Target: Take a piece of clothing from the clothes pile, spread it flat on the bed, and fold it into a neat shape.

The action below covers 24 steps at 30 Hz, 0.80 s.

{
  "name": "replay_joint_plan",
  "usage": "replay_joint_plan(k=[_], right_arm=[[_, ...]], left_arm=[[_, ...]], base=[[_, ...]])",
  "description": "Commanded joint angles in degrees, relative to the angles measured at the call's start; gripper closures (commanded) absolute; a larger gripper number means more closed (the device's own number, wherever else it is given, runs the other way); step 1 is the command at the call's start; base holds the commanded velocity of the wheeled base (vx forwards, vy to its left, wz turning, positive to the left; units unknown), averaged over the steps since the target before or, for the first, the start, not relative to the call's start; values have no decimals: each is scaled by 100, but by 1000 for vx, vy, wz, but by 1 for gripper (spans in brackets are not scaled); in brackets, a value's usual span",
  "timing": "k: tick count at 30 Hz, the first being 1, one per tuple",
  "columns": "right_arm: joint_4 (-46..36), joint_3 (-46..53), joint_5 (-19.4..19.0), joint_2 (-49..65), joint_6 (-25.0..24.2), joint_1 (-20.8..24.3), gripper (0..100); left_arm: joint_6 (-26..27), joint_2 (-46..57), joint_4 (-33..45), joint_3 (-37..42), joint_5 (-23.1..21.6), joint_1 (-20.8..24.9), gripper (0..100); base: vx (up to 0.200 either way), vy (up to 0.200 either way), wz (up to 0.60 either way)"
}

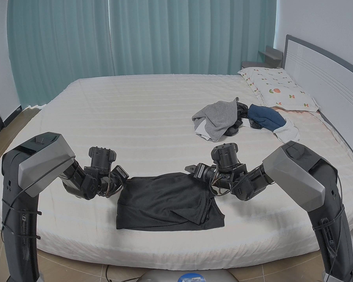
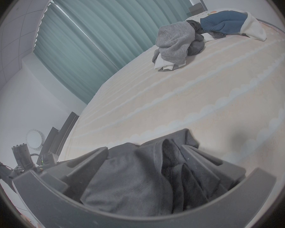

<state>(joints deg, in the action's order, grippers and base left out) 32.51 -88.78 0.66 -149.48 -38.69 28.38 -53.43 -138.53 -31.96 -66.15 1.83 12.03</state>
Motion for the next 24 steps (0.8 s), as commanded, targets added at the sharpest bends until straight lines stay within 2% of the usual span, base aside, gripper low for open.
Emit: replay_joint_plan(k=[1,14,24], right_arm=[[27,-78,57,-134,37,-34,100],[27,-60,101,-2,90,-342,100],[10,-78,101,15,108,-342,100]], left_arm=[[-1,-7,-3,-4,2,1,100],[17,-25,-3,40,2,1,100],[17,-16,6,49,2,10,100]], base=[[0,0,0],[0,0,0],[0,0,0]])
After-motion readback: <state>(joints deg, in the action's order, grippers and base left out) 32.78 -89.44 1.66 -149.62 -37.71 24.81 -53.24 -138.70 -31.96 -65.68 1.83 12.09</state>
